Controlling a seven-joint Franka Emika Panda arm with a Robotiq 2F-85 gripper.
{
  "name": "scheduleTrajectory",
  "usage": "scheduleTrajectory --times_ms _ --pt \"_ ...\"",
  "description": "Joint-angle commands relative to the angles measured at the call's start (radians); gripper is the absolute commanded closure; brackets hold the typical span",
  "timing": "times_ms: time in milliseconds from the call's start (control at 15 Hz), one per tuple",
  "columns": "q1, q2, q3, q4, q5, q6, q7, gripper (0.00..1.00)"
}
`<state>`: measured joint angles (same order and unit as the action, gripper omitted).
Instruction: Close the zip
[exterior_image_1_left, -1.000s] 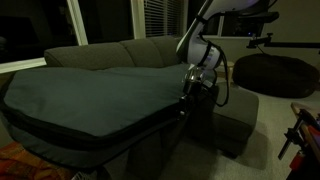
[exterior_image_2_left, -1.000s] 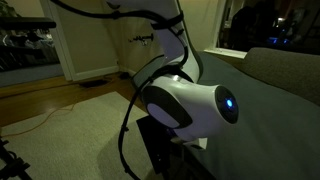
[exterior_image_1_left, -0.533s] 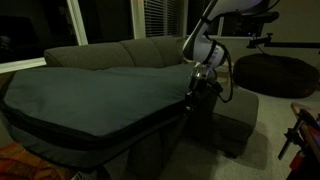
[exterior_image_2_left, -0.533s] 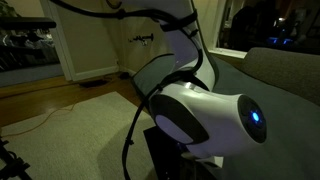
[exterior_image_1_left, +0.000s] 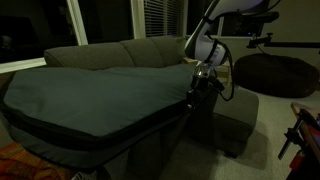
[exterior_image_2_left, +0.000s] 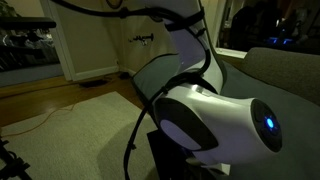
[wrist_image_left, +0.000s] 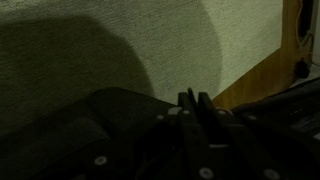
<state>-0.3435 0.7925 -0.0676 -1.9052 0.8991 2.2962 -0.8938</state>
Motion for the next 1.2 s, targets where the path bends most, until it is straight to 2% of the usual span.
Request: scheduleTrajectory --times_ms 0,533,667,1133 --pt "-0.015 0.001 -0.019 0.029 -0.039 0.0 0.052 0.55" --pt "-0.021 -0.006 -0.01 0.048 -0.089 -0.003 0.091 0.04" --pt "-0.018 -0.013 -0.005 0.038 -0.103 -0.001 0.095 0.0" --pt "-0.01 -0.029 0.016 0.004 -0.143 -0.002 0.11 0.0"
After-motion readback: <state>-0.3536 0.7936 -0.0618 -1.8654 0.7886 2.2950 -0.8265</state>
